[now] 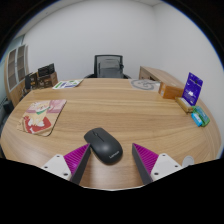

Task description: Arrange mouse

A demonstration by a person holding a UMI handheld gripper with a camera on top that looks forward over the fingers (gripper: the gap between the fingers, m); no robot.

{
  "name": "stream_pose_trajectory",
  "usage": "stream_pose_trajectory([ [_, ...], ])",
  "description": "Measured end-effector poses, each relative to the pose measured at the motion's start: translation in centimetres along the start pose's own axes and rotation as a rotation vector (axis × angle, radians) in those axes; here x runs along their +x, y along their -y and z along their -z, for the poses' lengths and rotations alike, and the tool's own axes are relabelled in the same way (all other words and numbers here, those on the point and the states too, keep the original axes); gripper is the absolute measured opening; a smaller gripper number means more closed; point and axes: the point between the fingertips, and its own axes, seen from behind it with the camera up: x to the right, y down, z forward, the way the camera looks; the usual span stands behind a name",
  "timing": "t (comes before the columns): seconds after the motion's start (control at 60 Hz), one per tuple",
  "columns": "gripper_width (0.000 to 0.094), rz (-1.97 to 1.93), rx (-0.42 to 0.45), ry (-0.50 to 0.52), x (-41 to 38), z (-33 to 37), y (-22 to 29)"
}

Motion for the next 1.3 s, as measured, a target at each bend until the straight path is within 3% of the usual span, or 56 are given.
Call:
stream_pose_trajectory([
  [0.783,0.0862,0.002,0.002,-0.03,1.9,-5.6,4.0],
  [0.867,0.0772,-0.02,-0.01,-0.009,1.4,-5.8,3.8],
  [0.967,0.0491,-0.009,-0.012,0.004,0.6,-5.8,3.5],
  [1.05,0.0466,-0.006,-0.018,-0.02,0.7,-5.7,3.4],
  [1.2,0.0318,-0.046,-0.016,-0.036,0.9,-5.6,3.7],
  [1.3,0.0298,-0.059,-0.015,-0.051,1.0,-5.5,3.7],
])
